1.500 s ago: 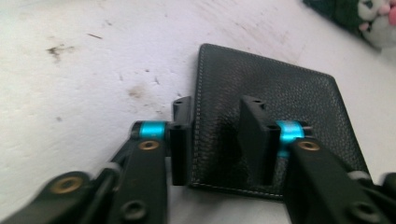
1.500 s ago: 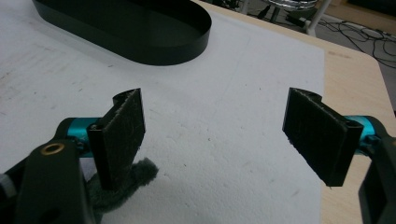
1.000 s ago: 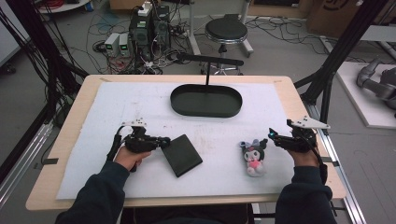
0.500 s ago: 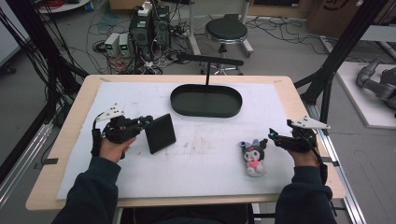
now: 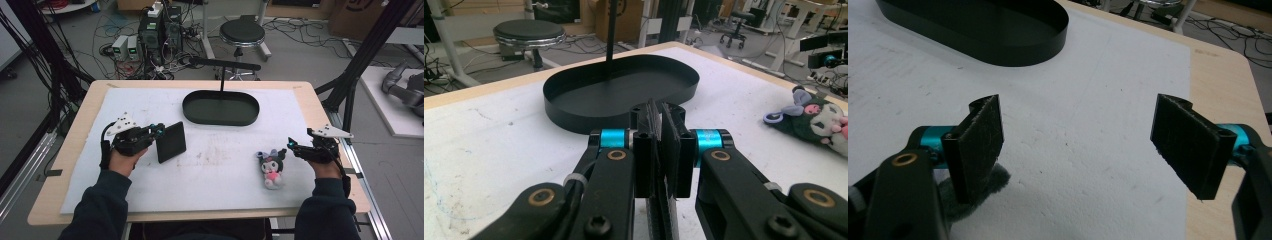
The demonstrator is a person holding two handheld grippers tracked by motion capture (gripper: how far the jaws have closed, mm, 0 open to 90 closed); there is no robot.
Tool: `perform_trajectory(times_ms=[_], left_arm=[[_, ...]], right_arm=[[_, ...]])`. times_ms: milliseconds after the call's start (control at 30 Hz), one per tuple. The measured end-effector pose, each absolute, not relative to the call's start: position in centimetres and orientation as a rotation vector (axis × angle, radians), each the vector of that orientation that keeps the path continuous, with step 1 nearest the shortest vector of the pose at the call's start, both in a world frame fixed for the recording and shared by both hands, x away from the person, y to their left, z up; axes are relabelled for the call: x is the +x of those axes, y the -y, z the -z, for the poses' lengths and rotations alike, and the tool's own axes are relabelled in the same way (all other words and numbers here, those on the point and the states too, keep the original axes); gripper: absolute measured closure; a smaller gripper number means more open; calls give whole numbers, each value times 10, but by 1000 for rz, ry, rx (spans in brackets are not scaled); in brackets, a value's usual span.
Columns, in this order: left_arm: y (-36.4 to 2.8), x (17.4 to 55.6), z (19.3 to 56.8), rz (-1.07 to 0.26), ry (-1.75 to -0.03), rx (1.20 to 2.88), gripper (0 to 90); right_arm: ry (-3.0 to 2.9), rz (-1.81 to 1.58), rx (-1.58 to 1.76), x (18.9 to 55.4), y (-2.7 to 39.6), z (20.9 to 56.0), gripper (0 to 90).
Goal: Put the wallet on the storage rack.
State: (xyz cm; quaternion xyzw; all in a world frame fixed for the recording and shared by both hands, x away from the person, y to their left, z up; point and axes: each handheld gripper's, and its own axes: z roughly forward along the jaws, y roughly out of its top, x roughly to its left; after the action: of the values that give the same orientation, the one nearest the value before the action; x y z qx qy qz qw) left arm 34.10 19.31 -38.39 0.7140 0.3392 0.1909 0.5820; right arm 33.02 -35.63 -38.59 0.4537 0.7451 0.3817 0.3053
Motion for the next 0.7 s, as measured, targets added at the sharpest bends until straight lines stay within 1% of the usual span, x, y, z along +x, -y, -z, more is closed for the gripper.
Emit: perform_trajectory(times_ms=[167, 200, 333, 467, 533, 633, 700], left_arm=[[-193, 341, 382, -437, -787, 1653, 840], [-193, 341, 381, -432, -789, 1642, 864], [-194, 341, 381, -427, -788, 1641, 867], [-192, 339, 381, -384, -758, 1646, 866], [-191, 338, 382, -382, -753, 1646, 866], [-193, 338, 383, -344, -743, 1645, 856], [-194, 338, 383, -330, -745, 1640, 817]], right_arm=[[-1973, -1013, 1202, 330, 356, 386, 215], [-1973, -1013, 1197, 330, 357, 386, 215], [-1977, -1013, 1201, 331, 355, 386, 216], [-1980, -1013, 1202, 331, 355, 387, 215], [-1981, -1013, 1201, 331, 355, 387, 215], [-1979, -1013, 1204, 331, 355, 387, 215], [-1978, -1013, 1204, 331, 356, 387, 215]])
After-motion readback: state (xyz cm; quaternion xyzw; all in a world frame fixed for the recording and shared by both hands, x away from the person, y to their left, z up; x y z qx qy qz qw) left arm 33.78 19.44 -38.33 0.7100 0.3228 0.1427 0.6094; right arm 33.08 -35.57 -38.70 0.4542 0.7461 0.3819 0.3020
